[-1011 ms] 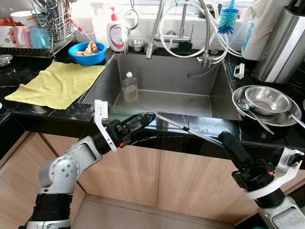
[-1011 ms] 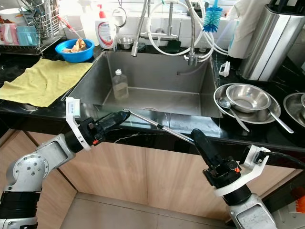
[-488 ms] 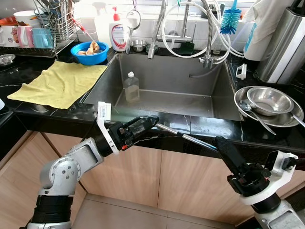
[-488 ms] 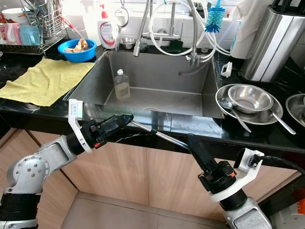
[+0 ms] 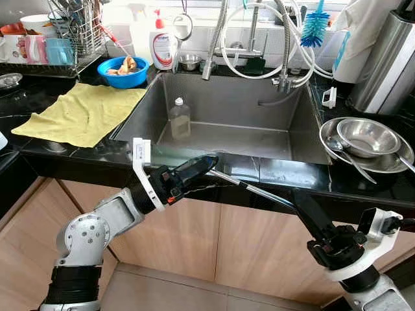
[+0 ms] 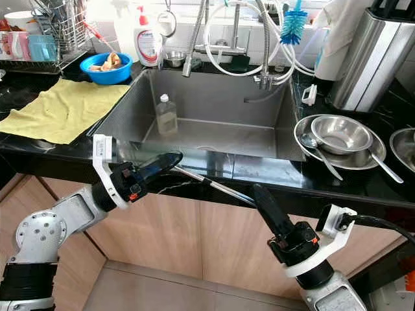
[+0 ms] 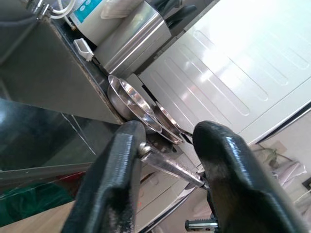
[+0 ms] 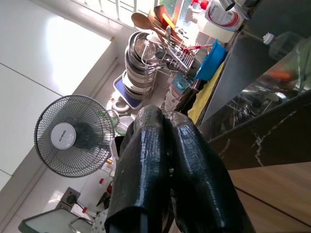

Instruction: Kitchen organization

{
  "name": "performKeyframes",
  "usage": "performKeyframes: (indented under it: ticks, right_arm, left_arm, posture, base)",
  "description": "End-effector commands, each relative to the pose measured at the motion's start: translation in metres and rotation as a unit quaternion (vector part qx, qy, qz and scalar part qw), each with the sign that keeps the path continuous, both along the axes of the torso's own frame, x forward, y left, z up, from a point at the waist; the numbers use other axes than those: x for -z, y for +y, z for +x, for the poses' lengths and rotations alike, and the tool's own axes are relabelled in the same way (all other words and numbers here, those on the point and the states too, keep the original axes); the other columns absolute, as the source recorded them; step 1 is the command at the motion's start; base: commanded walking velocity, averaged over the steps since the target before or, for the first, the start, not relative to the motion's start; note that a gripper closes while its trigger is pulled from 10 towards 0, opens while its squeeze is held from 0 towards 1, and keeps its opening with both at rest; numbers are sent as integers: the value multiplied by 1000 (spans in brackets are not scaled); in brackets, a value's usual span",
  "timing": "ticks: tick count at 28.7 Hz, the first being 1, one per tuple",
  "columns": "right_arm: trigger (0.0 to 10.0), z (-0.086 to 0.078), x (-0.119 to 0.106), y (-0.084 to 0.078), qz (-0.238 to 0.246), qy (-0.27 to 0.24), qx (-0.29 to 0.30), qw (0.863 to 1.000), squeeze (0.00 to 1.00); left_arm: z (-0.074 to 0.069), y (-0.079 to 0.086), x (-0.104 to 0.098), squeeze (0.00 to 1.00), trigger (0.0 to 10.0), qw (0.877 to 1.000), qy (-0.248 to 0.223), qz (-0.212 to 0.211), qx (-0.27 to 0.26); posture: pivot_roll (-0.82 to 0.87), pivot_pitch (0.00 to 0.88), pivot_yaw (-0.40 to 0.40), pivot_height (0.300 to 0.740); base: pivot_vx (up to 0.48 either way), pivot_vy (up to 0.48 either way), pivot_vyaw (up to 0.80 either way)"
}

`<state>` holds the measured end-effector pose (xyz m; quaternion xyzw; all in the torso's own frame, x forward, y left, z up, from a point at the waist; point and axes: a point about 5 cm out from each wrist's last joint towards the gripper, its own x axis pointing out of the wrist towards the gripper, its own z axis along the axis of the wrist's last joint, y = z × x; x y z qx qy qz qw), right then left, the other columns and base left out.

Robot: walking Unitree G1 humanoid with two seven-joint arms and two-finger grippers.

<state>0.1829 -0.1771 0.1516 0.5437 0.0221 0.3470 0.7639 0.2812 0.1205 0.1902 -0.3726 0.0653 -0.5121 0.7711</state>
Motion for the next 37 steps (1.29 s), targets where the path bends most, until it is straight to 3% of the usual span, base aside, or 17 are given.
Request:
performKeyframes:
  ticks: [1,21,23,25,28,37]
  right_arm:
    - [10000,0,-7,-2,0,-18,3,1000,0]
    - [10000,5,-3,1,-16,-22,22,999,0]
    - [10000,5,-4,2,-18,-25,22,999,678]
    - [10000,6,-3,2,-24,-27,28,999,945]
    - [10000,7,-3,2,-18,-26,32,999,1000]
    - [10000,10,-1,-1,-23,-21,52,998,1000]
  left_arm:
    - [-3,1,-6,0,0,1000,-12,-1,6]
    - [-5,-1,-8,0,0,1000,-13,0,16]
    - [-6,-1,-8,0,0,1000,-12,-3,17]
    - [-5,0,-9,0,0,1000,-11,-8,15]
    - [-4,1,-10,0,0,1000,-9,-13,12]
    - [-4,2,-12,0,0,999,-2,-34,7]
  posture:
    - [-56,0,7,740]
    - [-53,0,8,740]
    - [-53,0,8,740]
    - [-51,0,8,740]
    - [-50,0,8,740]
    - [-50,0,7,740]
  base:
    - [0,0,0]
    - [0,0,0]
    - [0,0,0]
    - [0,0,0]
    - [0,0,0]
    - [0,0,0]
